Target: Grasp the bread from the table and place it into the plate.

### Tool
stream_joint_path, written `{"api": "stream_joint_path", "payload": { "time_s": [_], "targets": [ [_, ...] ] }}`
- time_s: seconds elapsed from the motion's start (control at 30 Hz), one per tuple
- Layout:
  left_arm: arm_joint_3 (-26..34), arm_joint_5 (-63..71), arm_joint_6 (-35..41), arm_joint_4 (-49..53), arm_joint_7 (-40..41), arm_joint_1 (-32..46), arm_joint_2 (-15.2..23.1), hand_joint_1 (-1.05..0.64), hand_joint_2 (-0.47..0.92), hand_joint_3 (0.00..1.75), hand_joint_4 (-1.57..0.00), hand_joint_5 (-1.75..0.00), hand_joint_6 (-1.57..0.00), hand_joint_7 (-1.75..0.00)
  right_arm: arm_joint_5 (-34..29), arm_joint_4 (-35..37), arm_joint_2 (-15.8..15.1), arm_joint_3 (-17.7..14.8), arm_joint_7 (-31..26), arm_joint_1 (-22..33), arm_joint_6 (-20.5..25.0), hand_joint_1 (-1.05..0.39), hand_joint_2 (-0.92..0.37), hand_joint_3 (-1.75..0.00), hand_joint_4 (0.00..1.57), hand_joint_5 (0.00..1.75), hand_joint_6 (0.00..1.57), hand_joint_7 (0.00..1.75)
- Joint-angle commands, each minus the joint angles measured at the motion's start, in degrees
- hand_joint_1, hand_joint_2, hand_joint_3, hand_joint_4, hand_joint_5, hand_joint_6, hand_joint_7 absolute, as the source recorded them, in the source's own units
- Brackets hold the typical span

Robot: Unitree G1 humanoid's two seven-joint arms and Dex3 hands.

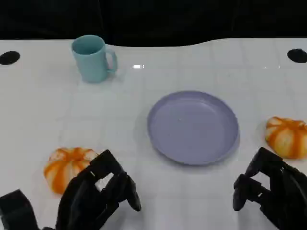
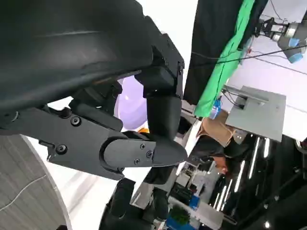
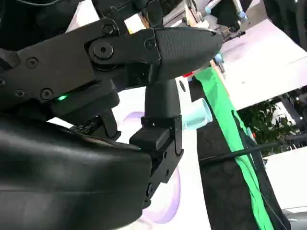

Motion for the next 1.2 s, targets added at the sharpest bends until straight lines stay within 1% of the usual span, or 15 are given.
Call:
{"api": "stream_joint_path", "payload": {
  "time_s": [0.03, 0.43, 0.57, 0.67, 0.7, 0.8, 0.83, 0.9, 0.93, 1.03, 1.07, 1.1, 1.13, 1.17, 1.2],
  "targets": [
    [0.4, -0.2, 0.3, -0.6, 0.4, 0.1, 0.3, -0.59, 0.92, 0.36, -0.82, -1.75, -0.55, -1.75, 0.2, 0.1, -0.6, -0.7, -0.1, 0.0, -0.3, -0.59, -0.92, -0.31, 0.74, 1.75, 0.61, 1.57],
    [0.7, -0.4, 0.5, -0.5, 0.2, -0.1, 0.3, -0.59, 0.92, 0.36, -0.82, -1.75, -0.56, -1.75, 0.0, 0.2, -0.4, -0.5, -0.2, -0.1, -0.7, -0.59, -0.92, -0.32, 0.75, 1.75, 0.62, 1.57],
    [0.7, 0.3, 0.1, -1.4, 1.2, 0.1, 0.0, -0.58, 0.92, 0.36, -0.82, -1.75, -0.56, -1.75, 0.2, -0.1, -0.5, -0.6, -0.5, 0.0, -0.1, -0.58, -0.92, -0.33, 0.75, 1.75, 0.62, 1.57],
    [0.5, 1.1, -0.4, -2.6, 1.9, 0.3, 0.2, -0.58, 0.92, 0.36, -0.79, -1.75, -0.54, -1.74, 0.5, 0.0, -0.5, -0.7, -0.1, -0.1, -0.2, -0.58, -0.92, -0.33, 0.74, 1.75, 0.61, 1.57],
    [0.5, 1.3, -0.9, -2.8, 1.8, 0.2, 0.3, -0.58, 0.92, 0.37, -0.76, -1.75, -0.52, -1.72, 0.5, 0.1, -0.6, -0.7, 0.0, -0.2, -0.3, -0.58, -0.92, -0.33, 0.74, 1.75, 0.61, 1.57],
    [0.4, 2.1, -1.3, -4.1, 1.9, 0.2, 0.9, -0.59, 0.92, 0.34, -0.67, -1.75, -0.5, -1.54, 0.4, 0.1, -0.7, -0.6, -0.1, -0.2, 0.0, -0.58, -0.92, -0.33, 0.74, 1.75, 0.61, 1.57],
    [0.3, 2.5, -1.6, -4.4, 2.0, 0.2, 1.0, -0.59, 0.92, 0.35, -0.64, -1.69, -0.52, -1.4, 0.4, -0.1, -0.7, -0.6, -0.3, -0.2, 0.3, -0.58, -0.92, -0.33, 0.74, 1.75, 0.62, 1.57],
    [0.2, 3.6, -2.1, -4.9, 1.9, 0.2, 1.6, -0.59, 0.92, 0.34, -0.62, -1.64, -0.53, -1.28, 0.5, -0.1, -0.8, -0.6, -0.1, -0.2, 0.2, -0.59, -0.92, -0.32, 0.75, 1.75, 0.62, 1.57],
    [0.1, 4.6, -2.5, -5.2, 2.1, 0.1, 2.0, -0.59, 0.92, 0.32, -0.58, -1.57, -0.54, -1.13, 0.5, -0.1, -0.8, -0.6, 0.1, -0.2, 0.1, -0.58, -0.92, -0.33, 0.74, 1.75, 0.62, 1.57],
    [-0.2, 7.0, -2.8, -6.8, 2.8, -0.1, 3.5, -0.57, 0.92, 0.29, -0.53, -1.42, -0.6, -0.78, 0.4, 0.0, -0.7, -0.6, 0.2, -0.2, -0.2, -0.58, -0.92, -0.33, 0.74, 1.75, 0.61, 1.58],
    [-0.3, 7.6, -2.5, -7.5, 3.0, 0.0, 4.2, -0.58, 0.92, 0.26, -0.49, -1.28, -0.61, -0.59, 0.3, 0.0, -0.6, -0.6, 0.1, -0.2, -0.3, -0.59, -0.92, -0.33, 0.74, 1.75, 0.61, 1.58],
    [-0.4, 8.1, -2.2, -8.0, 3.2, 0.1, 4.6, -0.58, 0.92, 0.26, -0.48, -1.21, -0.63, -0.49, 0.3, 0.0, -0.6, -0.6, 0.1, -0.2, -0.3, -0.59, -0.92, -0.32, 0.74, 1.75, 0.61, 1.58],
    [-0.5, 8.4, -2.1, -8.3, 3.4, 0.2, 4.9, -0.59, 0.92, 0.26, -0.47, -1.17, -0.64, -0.42, 0.3, 0.0, -0.6, -0.6, 0.1, -0.2, -0.3, -0.59, -0.92, -0.32, 0.74, 1.75, 0.61, 1.58],
    [-0.9, 10.7, -2.7, -9.5, 3.6, 0.2, 6.6, -0.59, 0.92, 0.25, -0.47, -1.15, -0.64, -0.4, 0.3, -0.1, -0.6, -0.6, 0.1, -0.1, -0.2, -0.59, -0.92, -0.32, 0.74, 1.75, 0.61, 1.58],
    [-1.2, 12.7, -3.2, -10.4, 3.8, 0.2, 7.9, -0.59, 0.92, 0.25, -0.41, -1.1, -0.6, -0.33, 0.4, -0.1, -0.6, -0.6, 0.1, -0.1, -0.1, -0.59, -0.92, -0.32, 0.74, 1.75, 0.61, 1.58]
  ]
}}
